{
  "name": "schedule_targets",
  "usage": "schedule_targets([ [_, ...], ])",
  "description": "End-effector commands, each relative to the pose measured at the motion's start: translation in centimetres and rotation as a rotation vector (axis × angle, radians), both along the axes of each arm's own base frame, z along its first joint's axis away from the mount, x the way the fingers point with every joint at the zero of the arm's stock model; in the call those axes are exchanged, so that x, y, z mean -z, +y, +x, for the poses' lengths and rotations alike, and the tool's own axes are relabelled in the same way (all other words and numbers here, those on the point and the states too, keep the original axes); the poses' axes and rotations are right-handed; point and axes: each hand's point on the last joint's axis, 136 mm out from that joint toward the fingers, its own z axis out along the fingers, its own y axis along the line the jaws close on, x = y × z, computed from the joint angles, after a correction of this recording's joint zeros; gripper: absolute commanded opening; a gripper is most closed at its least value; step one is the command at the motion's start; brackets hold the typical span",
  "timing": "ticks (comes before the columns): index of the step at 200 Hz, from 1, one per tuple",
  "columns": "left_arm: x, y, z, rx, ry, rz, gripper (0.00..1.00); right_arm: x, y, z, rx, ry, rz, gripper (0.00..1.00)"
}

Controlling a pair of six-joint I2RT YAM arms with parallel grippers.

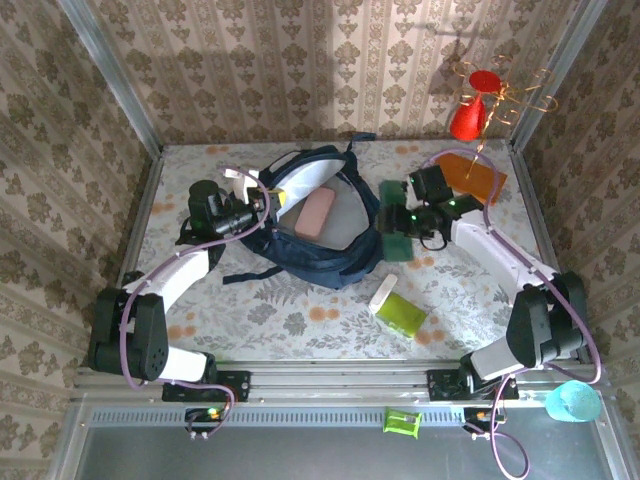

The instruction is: Pack the student bag

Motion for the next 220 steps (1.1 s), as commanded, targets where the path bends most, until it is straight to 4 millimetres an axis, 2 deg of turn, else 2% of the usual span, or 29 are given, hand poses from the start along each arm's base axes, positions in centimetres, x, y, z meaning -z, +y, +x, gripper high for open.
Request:
schedule_targets([
  [1, -4.7, -0.1, -0.3, 0.028, -0.168, -0.045, 0.00, -2.5, 6.1, 0.9, -0.012, 0.024, 0.276, 0.58],
  [15, -4.9, -0.2, -0.4, 0.036, -0.177, -0.047, 0.00, -2.9, 8.8, 1.8, -0.006, 0.039, 0.363, 0.58],
  [31, -4.8, -0.3, -0.6, 0.043, -0.182, -0.045, 0.00, -2.2, 11.3, 3.0, 0.011, 0.089, 0.435, 0.58],
  [59, -5.1, -0.4, -0.8, 0.056, -0.195, -0.047, 0.00, -0.2, 14.0, 5.1, 0.047, 0.178, 0.533, 0.58],
  [87, -5.6, -0.8, -1.9, 0.100, -0.283, -0.042, 0.00, 1.9, 14.9, 6.7, 0.078, 0.238, 0.520, 0.58],
  [135, -6.9, -1.7, -3.9, 0.159, -0.455, -0.070, 0.00, 2.9, 15.1, 9.3, 0.216, 0.188, 0.476, 0.62],
  [175, -8.5, -1.6, -3.8, 0.145, -0.484, -0.138, 0.00, 4.3, 15.3, 10.7, 0.348, 0.144, 0.447, 0.65],
  [186, -9.2, -1.7, -3.8, 0.147, -0.491, -0.171, 0.00, 4.5, 15.6, 10.9, 0.371, 0.125, 0.445, 0.66],
  [205, -10.0, -1.8, -3.8, 0.159, -0.495, -0.227, 0.00, 3.6, 16.8, 11.6, 0.361, 0.089, 0.433, 0.67],
  [220, -9.7, -1.9, -3.4, 0.164, -0.466, -0.249, 0.00, 3.0, 17.8, 11.8, 0.332, 0.074, 0.414, 0.71],
])
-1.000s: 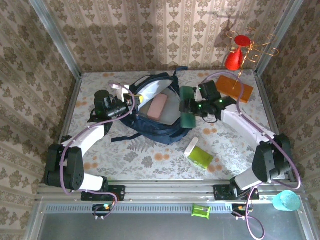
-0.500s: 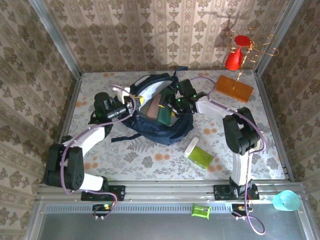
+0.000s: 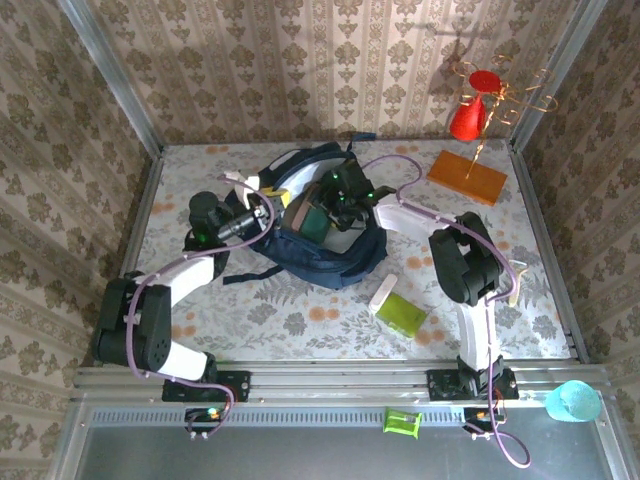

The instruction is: Pack the student bag

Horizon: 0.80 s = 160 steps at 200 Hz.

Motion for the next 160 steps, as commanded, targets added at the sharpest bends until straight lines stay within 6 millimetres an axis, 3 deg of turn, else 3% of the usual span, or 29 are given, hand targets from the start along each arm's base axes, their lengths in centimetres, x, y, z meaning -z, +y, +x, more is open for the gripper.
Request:
schedule_targets([
  [1, -8.2, -0.6, -2.2, 0.078, -0.298, -0.139, 0.00, -2.7, 1.4, 2.1, 0.033, -0.099, -0.012, 0.71],
  [37, -7.3, -0.4, -1.6, 0.040, -0.279, -0.117, 0.00, -4.2, 2.1, 1.6, -0.053, -0.141, -0.041, 0.84],
  [80, -6.7, 0.0, -1.2, -0.010, -0.261, -0.059, 0.00, -5.0, 0.5, -0.5, -0.147, -0.172, -0.135, 0.91],
  [117, -6.5, 0.0, -1.3, -0.012, -0.243, -0.048, 0.00, -3.6, 0.1, -0.4, -0.178, -0.196, -0.131, 0.83],
  [137, -6.3, 0.0, -1.3, -0.014, -0.226, -0.048, 0.00, -3.9, 2.0, 0.6, -0.248, -0.246, -0.089, 0.75],
  [160, -5.8, 0.1, -1.3, -0.027, -0.188, -0.026, 0.00, -5.6, 4.1, 1.0, -0.321, -0.332, -0.079, 0.69],
])
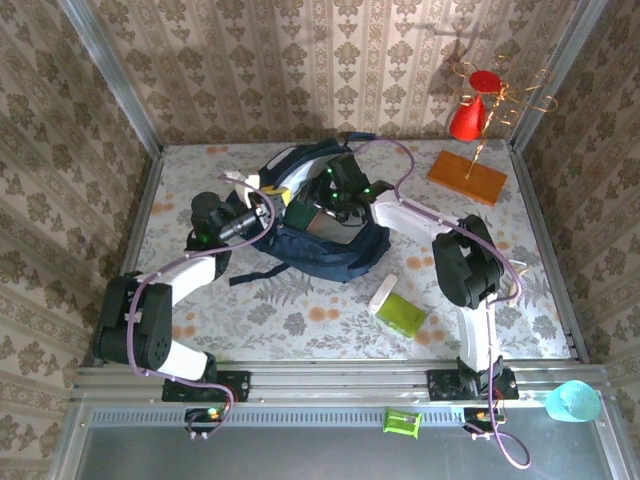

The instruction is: Pack the student bag

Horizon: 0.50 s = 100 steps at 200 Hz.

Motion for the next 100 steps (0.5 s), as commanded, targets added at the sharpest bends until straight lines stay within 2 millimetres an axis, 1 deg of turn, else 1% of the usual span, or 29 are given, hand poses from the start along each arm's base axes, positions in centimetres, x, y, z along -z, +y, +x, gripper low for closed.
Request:
schedule_targets([
  [1, -6.0, 0.0, -1.6, 0.007, -0.208, -0.029, 0.00, -2.5, 2.7, 0.8, -0.118, -0.123, 0.030, 0.69],
  [9, -5.7, 0.0, -1.6, -0.003, -0.196, -0.010, 0.00, -2.9, 3.0, 0.6, -0.137, -0.149, 0.017, 0.68],
  [21, -5.4, 0.0, -1.7, -0.018, -0.196, 0.021, 0.00, -2.9, 2.6, 0.1, -0.152, -0.155, -0.013, 0.69],
  [23, -5.1, -0.1, -1.7, -0.018, -0.184, 0.030, 0.00, -2.8, 2.4, 0.0, -0.154, -0.154, -0.021, 0.69],
  [36, -4.7, -0.2, -1.8, -0.033, -0.176, 0.067, 0.00, -2.0, 1.0, -0.9, -0.160, -0.145, -0.079, 0.72],
  [43, -4.5, -0.2, -1.9, -0.040, -0.172, 0.085, 0.00, -2.3, 0.2, -1.5, -0.166, -0.160, -0.105, 0.75],
  [48, -4.4, -0.3, -1.9, -0.046, -0.169, 0.096, 0.00, -2.0, -0.5, -2.1, -0.169, -0.163, -0.129, 0.76],
  [51, -4.3, -0.3, -2.0, -0.049, -0.167, 0.104, 0.00, -2.4, -0.9, -2.4, -0.171, -0.172, -0.136, 0.77],
  [59, -4.0, -0.6, -2.2, -0.047, -0.165, 0.123, 0.00, -2.6, -1.8, -3.4, -0.182, -0.187, -0.160, 0.79],
  [62, -3.9, -0.4, -1.8, -0.073, -0.161, 0.132, 0.00, -2.7, -2.3, -3.8, -0.187, -0.194, -0.172, 0.79],
  [66, -3.8, -0.4, -1.7, -0.081, -0.159, 0.141, 0.00, -3.0, -2.9, -4.3, -0.187, -0.203, -0.187, 0.80],
  [68, -3.8, -0.4, -1.7, -0.084, -0.158, 0.146, 0.00, -2.8, -3.2, -4.5, -0.188, -0.202, -0.199, 0.80],
  [69, -3.7, -0.5, -1.7, -0.084, -0.157, 0.148, 0.00, -3.1, -3.6, -4.8, -0.185, -0.208, -0.207, 0.81],
  [74, -3.5, -0.5, -1.7, -0.088, -0.154, 0.158, 0.00, -3.5, -4.2, -5.2, -0.180, -0.219, -0.223, 0.81],
  [75, -3.5, -0.5, -1.6, -0.090, -0.153, 0.160, 0.00, -3.3, -4.4, -5.3, -0.179, -0.217, -0.229, 0.81],
  [90, -3.0, -0.9, -1.6, -0.093, -0.146, 0.177, 0.00, -3.5, -7.5, -7.2, -0.141, -0.225, -0.310, 0.82],
  [100, -2.8, -1.2, -1.6, -0.090, -0.141, 0.179, 0.00, -2.9, -9.8, -8.2, -0.093, -0.210, -0.358, 0.82],
])
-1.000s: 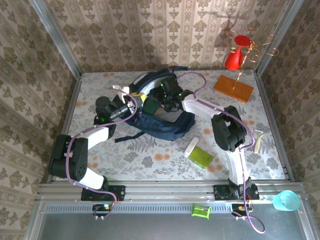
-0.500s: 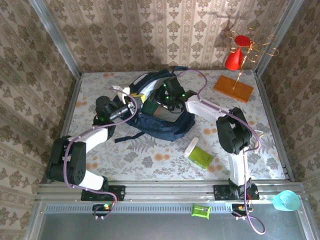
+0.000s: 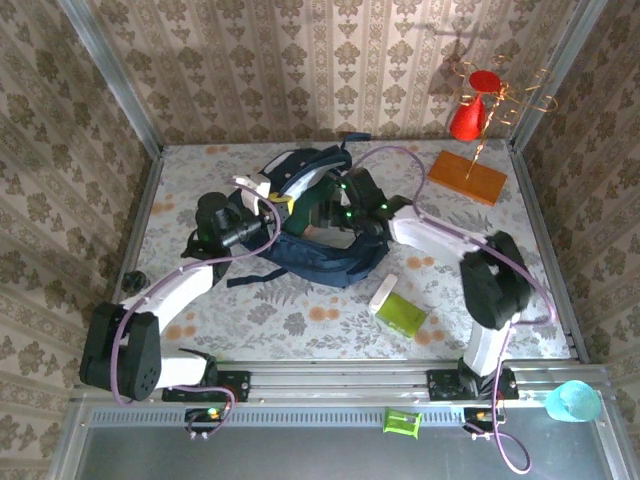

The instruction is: Pack the student bag

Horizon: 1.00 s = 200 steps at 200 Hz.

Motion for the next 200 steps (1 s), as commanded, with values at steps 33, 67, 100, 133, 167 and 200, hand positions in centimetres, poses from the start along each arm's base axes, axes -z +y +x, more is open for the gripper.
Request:
schedule_targets([
  [33, -1.9, -1.7, -0.2, -0.001, -0.089, 0.027, 0.00, 1.1, -10.8, -3.0, 0.222, -0.024, -0.216, 0.80],
  [67, -1.2, -2.5, -0.4, 0.004, -0.063, 0.035, 0.00, 3.9, -11.5, -1.5, 0.279, 0.053, -0.180, 0.79],
  [100, -0.7, -4.0, -1.9, 0.037, -0.044, 0.070, 0.00, 5.6, -11.2, 1.1, 0.282, 0.068, -0.230, 0.66],
  [133, -0.4, -5.1, -2.8, 0.044, -0.034, 0.090, 0.00, 5.4, -13.1, 3.6, 0.296, 0.053, -0.249, 0.49],
  [167, 0.3, -7.9, -3.0, 0.103, -0.027, 0.104, 0.06, 5.1, -12.7, 6.7, 0.229, 0.067, -0.162, 0.40],
  [200, 0.7, -8.5, -4.6, 0.182, -0.059, 0.175, 0.38, 4.0, -15.1, 7.6, 0.249, 0.058, -0.188, 0.37],
])
